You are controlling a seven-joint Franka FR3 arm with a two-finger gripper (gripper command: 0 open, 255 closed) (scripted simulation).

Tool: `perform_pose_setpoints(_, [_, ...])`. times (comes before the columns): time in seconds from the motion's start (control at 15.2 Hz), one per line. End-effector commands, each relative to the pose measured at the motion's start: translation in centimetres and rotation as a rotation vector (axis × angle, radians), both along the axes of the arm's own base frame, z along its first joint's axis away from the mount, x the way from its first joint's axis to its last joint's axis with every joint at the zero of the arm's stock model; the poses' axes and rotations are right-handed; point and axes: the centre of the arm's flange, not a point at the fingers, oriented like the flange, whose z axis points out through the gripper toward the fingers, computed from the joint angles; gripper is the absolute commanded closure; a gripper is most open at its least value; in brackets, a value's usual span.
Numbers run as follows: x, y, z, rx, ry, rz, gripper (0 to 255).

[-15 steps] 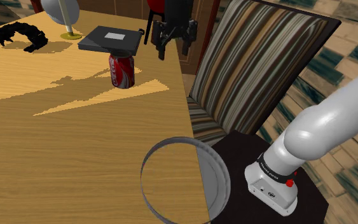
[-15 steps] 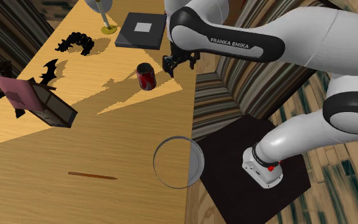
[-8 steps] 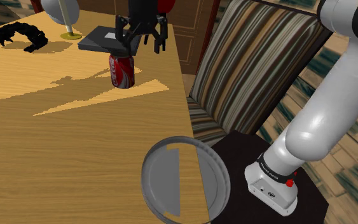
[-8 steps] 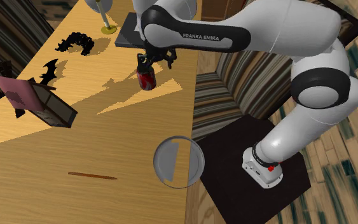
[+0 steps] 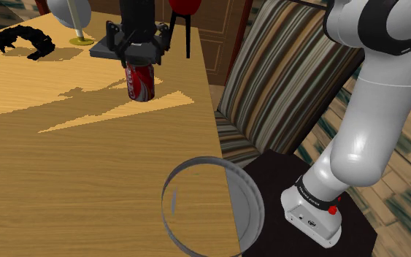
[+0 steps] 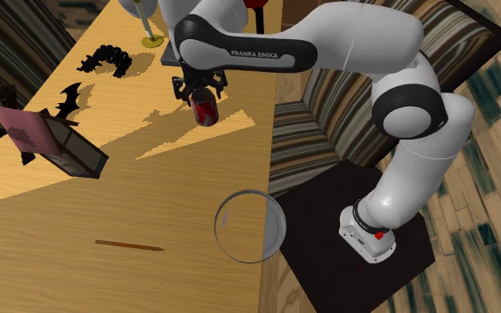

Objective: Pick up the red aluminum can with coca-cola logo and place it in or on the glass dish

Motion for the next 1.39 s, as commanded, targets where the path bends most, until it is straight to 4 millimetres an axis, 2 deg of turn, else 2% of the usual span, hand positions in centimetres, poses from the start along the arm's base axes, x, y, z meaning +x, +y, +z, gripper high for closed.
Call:
perform_pose_setpoints(0.0, [0.0,0.0,-1.0,0.001,-0.001,0.000,0])
perform_pose_setpoints(0.2, [0.0,0.0,-2.4,0.001,-0.001,0.000,0])
perform_pose_setpoints(0.66, [0.0,0.0,-2.4,0.001,-0.001,0.000,0])
perform_pose_setpoints(0.73, [0.0,0.0,-2.4,0.001,-0.001,0.000,255])
perform_pose_setpoints(1.32, [0.0,0.0,-2.4,0.001,-0.001,0.000,255])
